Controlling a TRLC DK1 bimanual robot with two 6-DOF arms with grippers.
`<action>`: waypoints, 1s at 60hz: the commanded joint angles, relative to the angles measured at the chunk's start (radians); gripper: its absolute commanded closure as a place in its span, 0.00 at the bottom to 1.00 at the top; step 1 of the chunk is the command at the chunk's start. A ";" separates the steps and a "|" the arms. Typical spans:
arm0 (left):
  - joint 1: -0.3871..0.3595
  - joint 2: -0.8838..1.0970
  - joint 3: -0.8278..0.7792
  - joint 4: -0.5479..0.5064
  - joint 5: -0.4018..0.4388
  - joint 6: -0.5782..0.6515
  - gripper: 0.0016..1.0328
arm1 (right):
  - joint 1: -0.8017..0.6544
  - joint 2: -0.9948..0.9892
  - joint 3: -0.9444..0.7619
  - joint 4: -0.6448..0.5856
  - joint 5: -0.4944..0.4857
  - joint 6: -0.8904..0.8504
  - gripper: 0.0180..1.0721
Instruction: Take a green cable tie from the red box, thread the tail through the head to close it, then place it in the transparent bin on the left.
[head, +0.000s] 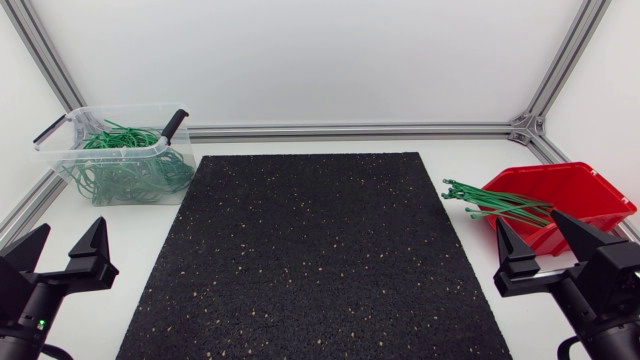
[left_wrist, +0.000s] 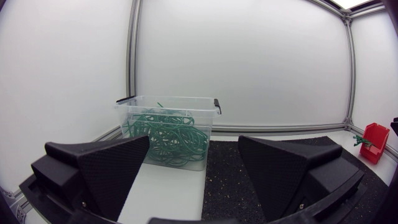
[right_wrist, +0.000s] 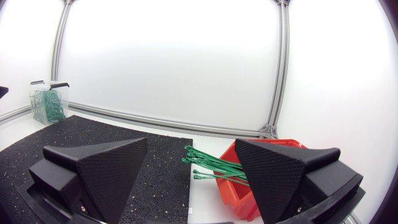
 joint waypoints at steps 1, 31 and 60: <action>-0.007 -0.007 -0.044 -0.004 -0.002 -0.023 0.04 | 0.000 -0.012 -0.022 -0.002 0.006 0.014 0.03; -0.008 -0.006 -0.044 -0.004 -0.002 -0.023 0.04 | -0.005 0.051 0.204 -0.147 0.009 0.037 0.03; -0.007 -0.004 -0.044 -0.005 -0.002 -0.021 0.04 | -0.115 0.680 0.808 -0.453 -0.030 -0.043 0.03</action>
